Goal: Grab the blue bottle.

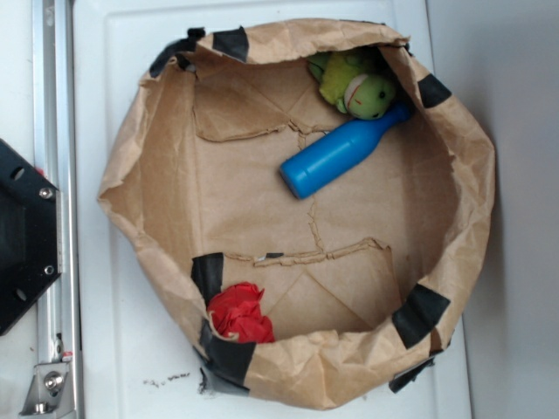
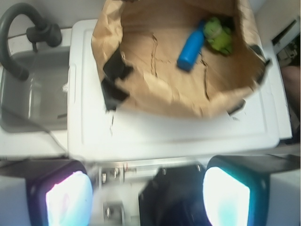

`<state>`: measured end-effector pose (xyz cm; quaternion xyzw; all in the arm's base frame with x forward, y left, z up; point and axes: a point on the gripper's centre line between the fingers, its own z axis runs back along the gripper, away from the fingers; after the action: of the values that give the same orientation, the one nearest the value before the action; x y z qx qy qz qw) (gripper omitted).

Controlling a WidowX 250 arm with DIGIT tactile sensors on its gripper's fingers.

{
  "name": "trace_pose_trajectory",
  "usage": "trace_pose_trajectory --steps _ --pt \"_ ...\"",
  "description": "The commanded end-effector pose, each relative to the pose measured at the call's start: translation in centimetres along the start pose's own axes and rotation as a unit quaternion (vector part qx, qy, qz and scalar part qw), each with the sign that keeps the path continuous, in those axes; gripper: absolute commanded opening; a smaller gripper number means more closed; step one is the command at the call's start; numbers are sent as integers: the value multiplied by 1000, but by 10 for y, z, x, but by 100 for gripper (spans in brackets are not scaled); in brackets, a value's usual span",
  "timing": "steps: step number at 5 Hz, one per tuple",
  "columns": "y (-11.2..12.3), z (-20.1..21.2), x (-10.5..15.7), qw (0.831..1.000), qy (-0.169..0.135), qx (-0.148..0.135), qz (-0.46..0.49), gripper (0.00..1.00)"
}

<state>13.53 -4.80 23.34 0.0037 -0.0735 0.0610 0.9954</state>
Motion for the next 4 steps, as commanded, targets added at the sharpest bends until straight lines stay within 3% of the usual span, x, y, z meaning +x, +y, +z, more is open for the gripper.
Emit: trace_pose_trajectory --steps 1,3,4 --pt "-9 1 15 999 -16 -15 26 100" --pt "-9 1 15 999 -16 -15 26 100" --pt "1 -14 37 999 -8 -7 39 100"
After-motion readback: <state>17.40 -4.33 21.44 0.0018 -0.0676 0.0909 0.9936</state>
